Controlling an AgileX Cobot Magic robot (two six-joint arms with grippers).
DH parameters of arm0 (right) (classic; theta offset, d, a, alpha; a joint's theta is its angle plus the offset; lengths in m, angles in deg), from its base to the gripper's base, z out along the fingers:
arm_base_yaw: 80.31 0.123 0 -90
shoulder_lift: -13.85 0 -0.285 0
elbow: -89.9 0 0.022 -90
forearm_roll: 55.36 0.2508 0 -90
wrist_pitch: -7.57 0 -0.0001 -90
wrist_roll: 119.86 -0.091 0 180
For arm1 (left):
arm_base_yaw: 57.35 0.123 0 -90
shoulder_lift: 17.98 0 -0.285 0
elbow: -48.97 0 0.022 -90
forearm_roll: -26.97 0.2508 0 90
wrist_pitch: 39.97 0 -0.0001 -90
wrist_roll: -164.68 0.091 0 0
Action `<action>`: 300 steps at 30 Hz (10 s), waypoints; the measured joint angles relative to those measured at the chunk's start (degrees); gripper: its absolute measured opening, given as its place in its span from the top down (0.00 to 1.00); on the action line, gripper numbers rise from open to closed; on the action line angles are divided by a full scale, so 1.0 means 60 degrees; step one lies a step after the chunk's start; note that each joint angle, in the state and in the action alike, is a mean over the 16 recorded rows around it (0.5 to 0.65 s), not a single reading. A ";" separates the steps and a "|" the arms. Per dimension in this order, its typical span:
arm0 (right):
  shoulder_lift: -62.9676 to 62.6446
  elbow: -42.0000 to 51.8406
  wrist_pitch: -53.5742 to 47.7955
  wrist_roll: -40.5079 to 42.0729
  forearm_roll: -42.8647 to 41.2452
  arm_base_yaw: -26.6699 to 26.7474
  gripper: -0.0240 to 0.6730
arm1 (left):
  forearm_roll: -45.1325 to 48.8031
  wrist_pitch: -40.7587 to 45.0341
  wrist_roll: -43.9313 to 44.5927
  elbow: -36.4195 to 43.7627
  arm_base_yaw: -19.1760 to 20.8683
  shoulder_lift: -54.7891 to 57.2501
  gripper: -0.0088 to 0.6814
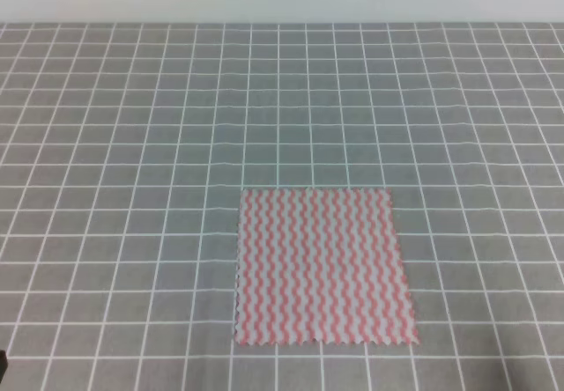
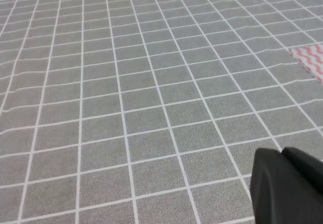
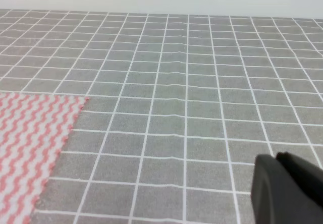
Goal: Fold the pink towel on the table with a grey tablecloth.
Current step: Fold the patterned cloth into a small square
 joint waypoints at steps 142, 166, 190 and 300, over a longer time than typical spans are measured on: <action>1.2440 -0.5131 -0.0754 0.1484 0.6809 0.4323 0.86 | -1.1022 0.0967 0.8002 -0.4343 -0.1738 0.9465 0.99; 1.4376 -0.5341 -0.0303 0.1523 0.7755 0.4305 0.58 | -1.0995 0.0804 0.8226 -0.4345 -0.1742 0.9498 0.99; 1.5095 -0.5897 -0.0415 0.1536 0.7736 0.4285 0.77 | -1.0999 0.0802 0.8285 -0.4345 -0.1742 0.9493 0.99; 1.5377 -0.7988 0.0422 0.1564 0.7674 0.4283 0.99 | -1.1525 -0.0967 1.7179 -0.5689 -0.4243 1.4979 0.39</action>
